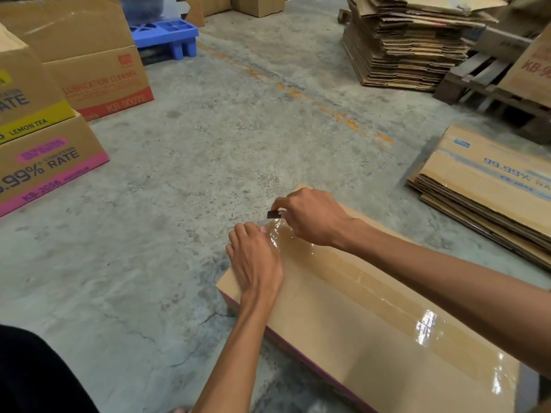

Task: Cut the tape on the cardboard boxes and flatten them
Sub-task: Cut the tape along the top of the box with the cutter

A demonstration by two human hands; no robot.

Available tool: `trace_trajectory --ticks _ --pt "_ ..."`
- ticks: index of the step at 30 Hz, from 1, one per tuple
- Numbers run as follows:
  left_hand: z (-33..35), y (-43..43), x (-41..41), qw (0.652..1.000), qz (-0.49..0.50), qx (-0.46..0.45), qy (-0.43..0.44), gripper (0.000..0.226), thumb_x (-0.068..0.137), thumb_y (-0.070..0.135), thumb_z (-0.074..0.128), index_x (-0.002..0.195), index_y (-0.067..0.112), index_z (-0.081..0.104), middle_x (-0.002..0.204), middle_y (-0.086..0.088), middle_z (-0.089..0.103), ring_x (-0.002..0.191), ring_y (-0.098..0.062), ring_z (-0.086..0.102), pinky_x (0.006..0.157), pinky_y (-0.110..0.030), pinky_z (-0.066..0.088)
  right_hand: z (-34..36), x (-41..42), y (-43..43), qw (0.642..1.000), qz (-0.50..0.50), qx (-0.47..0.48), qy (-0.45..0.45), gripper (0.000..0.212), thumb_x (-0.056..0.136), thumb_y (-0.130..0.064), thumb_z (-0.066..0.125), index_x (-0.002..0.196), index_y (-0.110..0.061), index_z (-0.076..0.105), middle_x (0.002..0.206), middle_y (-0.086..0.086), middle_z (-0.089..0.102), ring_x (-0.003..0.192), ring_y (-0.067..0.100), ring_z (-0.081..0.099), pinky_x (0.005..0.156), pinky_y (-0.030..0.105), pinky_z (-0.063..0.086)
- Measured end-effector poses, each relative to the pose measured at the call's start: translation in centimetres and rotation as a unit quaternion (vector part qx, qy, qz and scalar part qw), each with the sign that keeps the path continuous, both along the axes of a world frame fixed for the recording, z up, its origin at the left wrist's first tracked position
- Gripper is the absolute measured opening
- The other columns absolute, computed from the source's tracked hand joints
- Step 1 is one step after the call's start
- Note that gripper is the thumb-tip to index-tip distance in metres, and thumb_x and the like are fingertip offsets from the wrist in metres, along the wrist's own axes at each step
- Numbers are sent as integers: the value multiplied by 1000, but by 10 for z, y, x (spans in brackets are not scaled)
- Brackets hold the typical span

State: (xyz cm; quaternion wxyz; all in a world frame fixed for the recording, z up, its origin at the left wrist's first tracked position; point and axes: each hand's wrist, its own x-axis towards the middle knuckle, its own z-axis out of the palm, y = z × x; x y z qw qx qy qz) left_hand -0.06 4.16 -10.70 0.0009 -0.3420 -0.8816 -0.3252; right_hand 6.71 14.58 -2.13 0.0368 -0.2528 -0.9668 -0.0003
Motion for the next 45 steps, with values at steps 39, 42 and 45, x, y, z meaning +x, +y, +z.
trace_trajectory --ticks 39,42,45 --pt "1 -4 -6 999 9 32 -30 16 98 16 44 97 16 60 105 0 61 97 -21 51 75 -29 27 10 10 -48 993 23 63 -95 30 95 -8 35 116 -10 57 101 10 65 83 40 58 56 35 23" --pt "3 -5 -4 999 10 28 -26 13 97 13 48 96 17 60 104 0 62 96 -21 53 75 -30 27 12 14 -51 992 15 70 -101 27 92 -6 39 113 -10 56 98 9 65 70 39 44 47 35 12" --pt "3 -5 -3 999 12 23 -33 13 93 8 53 96 18 61 106 1 61 97 -20 54 76 -29 26 11 17 -53 992 16 69 -108 24 92 -4 38 110 -9 54 96 10 64 73 40 50 52 35 19"
